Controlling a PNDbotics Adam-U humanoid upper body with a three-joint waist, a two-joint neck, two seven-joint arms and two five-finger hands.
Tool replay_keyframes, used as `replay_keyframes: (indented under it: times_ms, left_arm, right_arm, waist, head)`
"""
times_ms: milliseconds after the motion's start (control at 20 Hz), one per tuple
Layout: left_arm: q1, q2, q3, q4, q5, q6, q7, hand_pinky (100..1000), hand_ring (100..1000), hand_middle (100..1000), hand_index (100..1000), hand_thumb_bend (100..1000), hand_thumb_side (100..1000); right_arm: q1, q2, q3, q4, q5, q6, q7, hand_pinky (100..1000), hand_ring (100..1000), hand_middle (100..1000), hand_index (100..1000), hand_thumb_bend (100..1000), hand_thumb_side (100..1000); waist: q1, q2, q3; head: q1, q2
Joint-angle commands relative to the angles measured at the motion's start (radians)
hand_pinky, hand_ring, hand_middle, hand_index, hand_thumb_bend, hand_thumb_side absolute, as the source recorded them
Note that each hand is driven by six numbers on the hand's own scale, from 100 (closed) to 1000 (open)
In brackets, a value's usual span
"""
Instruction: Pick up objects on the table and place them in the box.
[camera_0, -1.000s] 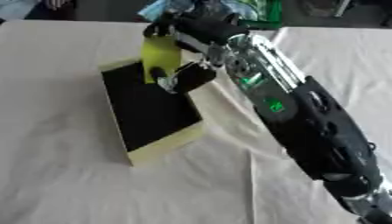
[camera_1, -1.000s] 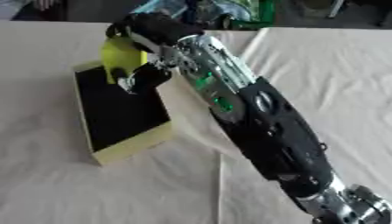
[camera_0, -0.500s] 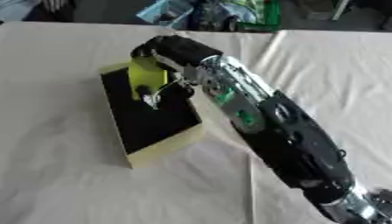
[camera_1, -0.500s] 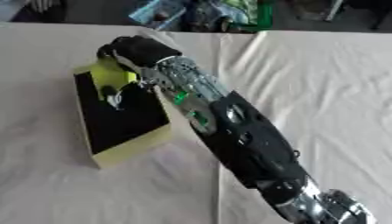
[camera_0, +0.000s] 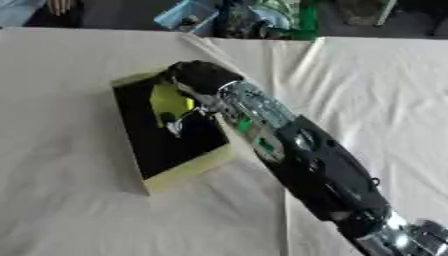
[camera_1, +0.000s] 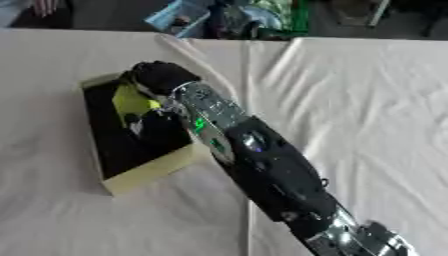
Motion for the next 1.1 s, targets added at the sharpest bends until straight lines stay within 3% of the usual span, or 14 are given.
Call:
replay_keyframes:
  times_ms: [50,150,250,450,1100]
  left_arm:
    - [-0.011,0.008,0.005,-0.015,-0.001,0.000,-0.003,516,685,678,674,100,651]
    - [-0.011,0.008,0.005,-0.015,-0.002,0.001,-0.003,516,685,678,674,100,651]
    - [-0.011,0.008,0.005,-0.015,-0.002,0.001,-0.002,516,685,678,674,100,653]
    - [-0.010,0.008,0.005,-0.015,-0.002,0.002,-0.002,516,685,678,674,100,654]
    - [-0.004,0.008,0.008,-0.015,-0.005,0.005,0.001,517,685,677,674,100,655]
  right_arm:
    - [-0.012,-0.008,-0.005,-0.032,-0.036,-0.029,0.066,900,991,1000,942,100,196]
    - [-0.012,-0.013,-0.008,-0.059,-0.069,-0.040,0.114,912,1000,1000,957,100,218]
    - [-0.014,-0.017,-0.012,-0.087,-0.092,-0.047,0.149,922,1000,1000,971,100,366]
    - [-0.015,-0.024,-0.022,-0.121,-0.100,-0.053,0.174,929,1000,1000,978,100,526]
    - [-0.011,-0.046,-0.057,-0.168,-0.094,-0.058,0.168,926,1000,1000,982,100,590]
  waist:
    - [-0.011,-0.016,-0.002]
    - [-0.011,-0.017,-0.003]
    - [-0.011,-0.018,-0.004]
    - [-0.009,-0.019,-0.004]
    - [-0.005,-0.030,-0.010]
  head:
    - [-0.003,-0.007]
    - [-0.002,-0.007]
    - [-0.002,-0.008]
    - [-0.002,-0.009]
    - [0.007,-0.011]
